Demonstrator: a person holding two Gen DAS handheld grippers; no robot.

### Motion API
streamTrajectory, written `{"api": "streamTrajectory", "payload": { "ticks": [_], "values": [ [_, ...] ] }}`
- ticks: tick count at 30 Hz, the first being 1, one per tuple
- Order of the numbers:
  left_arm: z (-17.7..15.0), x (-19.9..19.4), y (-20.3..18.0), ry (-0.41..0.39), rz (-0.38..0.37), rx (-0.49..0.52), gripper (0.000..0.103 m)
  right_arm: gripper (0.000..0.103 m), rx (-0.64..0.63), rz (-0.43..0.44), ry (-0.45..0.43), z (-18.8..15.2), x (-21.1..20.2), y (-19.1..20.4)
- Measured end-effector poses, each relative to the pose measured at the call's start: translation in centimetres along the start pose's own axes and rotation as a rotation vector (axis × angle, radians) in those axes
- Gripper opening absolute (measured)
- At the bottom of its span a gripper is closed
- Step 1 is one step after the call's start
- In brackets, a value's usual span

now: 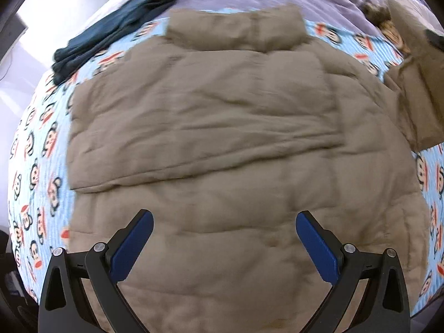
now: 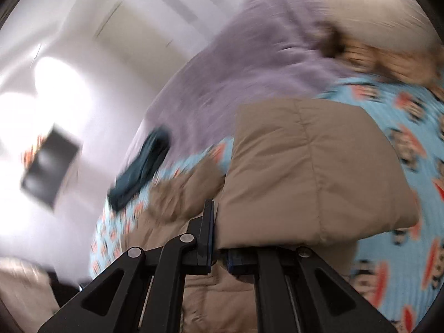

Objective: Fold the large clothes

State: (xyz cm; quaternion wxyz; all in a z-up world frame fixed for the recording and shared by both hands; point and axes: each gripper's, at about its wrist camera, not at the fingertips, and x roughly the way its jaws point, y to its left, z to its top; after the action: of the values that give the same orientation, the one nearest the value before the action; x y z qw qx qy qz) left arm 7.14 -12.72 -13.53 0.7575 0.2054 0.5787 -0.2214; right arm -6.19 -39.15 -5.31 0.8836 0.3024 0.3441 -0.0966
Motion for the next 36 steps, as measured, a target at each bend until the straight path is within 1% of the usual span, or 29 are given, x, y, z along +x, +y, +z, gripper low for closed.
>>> {"api": "streamTrajectory", "payload": {
  "ticks": [1, 3, 5, 7, 8, 9, 10, 11, 13, 14, 15, 16, 19, 21, 22, 23, 24, 25, 27, 28, 29, 30, 31, 33, 36],
  "values": [
    [-0.3, -0.1, 0.4, 0.001, 0.002, -0.011, 0.103, 0.008, -0.058, -0.007, 0.048, -0.9, 2.1, 2.3],
    [-0.6, 0.3, 2.3, 0.009, 0.009, -0.037, 0.103, 0.008, -0.132, -0.021, 0.136, -3.0, 5.7, 5.2],
    [-1.3, 0.3, 3.3, 0.013, 0.021, -0.051, 0.103, 0.008, -0.176, -0.065, 0.241, -5.5, 9.9, 7.1],
    [-1.6, 0.6, 4.3, 0.019, 0.027, -0.064, 0.103, 0.008, -0.162, -0.112, 0.318, -7.2, 12.7, 7.3],
    [-1.7, 0.7, 4.7, 0.021, 0.024, -0.07, 0.103, 0.009, -0.14, -0.134, 0.34, -8.0, 13.3, 6.9],
    [-1.9, 0.7, 5.0, 0.02, 0.018, -0.075, 0.103, 0.009, -0.113, -0.15, 0.351, -8.6, 13.6, 6.4],
    [-2.2, 0.5, 5.2, 0.018, 0.016, -0.077, 0.103, 0.009, -0.081, -0.151, 0.347, -9.0, 13.5, 5.9],
    [-2.3, 0.6, 5.3, 0.014, 0.013, -0.082, 0.103, 0.011, -0.053, -0.138, 0.341, -9.0, 13.2, 5.5],
    [-2.3, 0.6, 5.3, 0.015, 0.001, -0.095, 0.103, 0.032, -0.011, -0.118, 0.342, -8.9, 12.4, 4.6],
    [-2.3, 0.8, 5.3, 0.019, -0.012, -0.104, 0.103, 0.057, -0.003, -0.116, 0.34, -8.7, 11.9, 4.6],
    [-2.3, 0.8, 5.2, 0.021, -0.022, -0.112, 0.103, 0.074, 0.002, -0.112, 0.33, -8.3, 11.2, 4.4],
    [-2.3, 0.8, 5.2, 0.021, -0.028, -0.116, 0.103, 0.075, 0.003, -0.112, 0.316, -8.0, 10.2, 4.4],
    [-1.9, 0.5, 5.2, 0.009, -0.047, -0.126, 0.103, 0.075, 0.052, -0.104, 0.295, -7.0, 8.0, 3.7],
    [-1.7, 0.0, 5.4, -0.009, -0.054, -0.126, 0.103, 0.075, 0.142, -0.113, 0.269, -6.4, 6.4, 2.2],
    [-1.6, -0.1, 5.5, -0.019, -0.046, -0.127, 0.103, 0.075, 0.201, -0.117, 0.251, -6.0, 5.9, 1.0],
    [-1.5, -0.3, 5.8, -0.032, -0.032, -0.133, 0.103, 0.075, 0.245, -0.12, 0.238, -5.8, 5.8, 0.3],
    [-1.2, -0.5, 6.4, -0.053, -0.008, -0.151, 0.103, 0.075, 0.315, -0.123, 0.219, -5.4, 5.5, -1.1],
    [-1.0, -0.7, 7.0, -0.065, -0.003, -0.17, 0.103, 0.075, 0.388, -0.125, 0.204, -5.0, 5.6, -2.6],
    [-0.7, -0.9, 8.4, -0.086, -0.019, -0.221, 0.103, 0.075, 0.447, -0.117, 0.199, -4.6, 6.4, -3.9],
    [-0.5, -1.0, 9.2, -0.097, -0.029, -0.243, 0.103, 0.072, 0.446, -0.098, 0.198, -4.2, 6.9, -3.9],
    [-0.3, -1.1, 9.9, -0.103, -0.036, -0.254, 0.103, 0.048, 0.431, -0.084, 0.198, -4.0, 7.4, -3.5],
    [-0.2, -1.1, 10.3, -0.108, -0.04, -0.257, 0.103, 0.019, 0.392, -0.072, 0.203, -3.5, 7.9, -2.6],
    [-0.1, -1.2, 10.9, -0.114, -0.047, -0.261, 0.103, 0.016, 0.354, -0.068, 0.199, -3.2, 8.3, -1.6],
    [0.0, -1.4, 11.9, -0.127, -0.069, -0.272, 0.103, 0.016, 0.233, -0.036, 0.194, -2.7, 9.1, 1.5],
    [0.3, -2.0, 13.2, -0.153, -0.118, -0.298, 0.103, 0.016, -0.009, -0.014, 0.244, -2.8, 11.1, 7.3]
  ]
}}
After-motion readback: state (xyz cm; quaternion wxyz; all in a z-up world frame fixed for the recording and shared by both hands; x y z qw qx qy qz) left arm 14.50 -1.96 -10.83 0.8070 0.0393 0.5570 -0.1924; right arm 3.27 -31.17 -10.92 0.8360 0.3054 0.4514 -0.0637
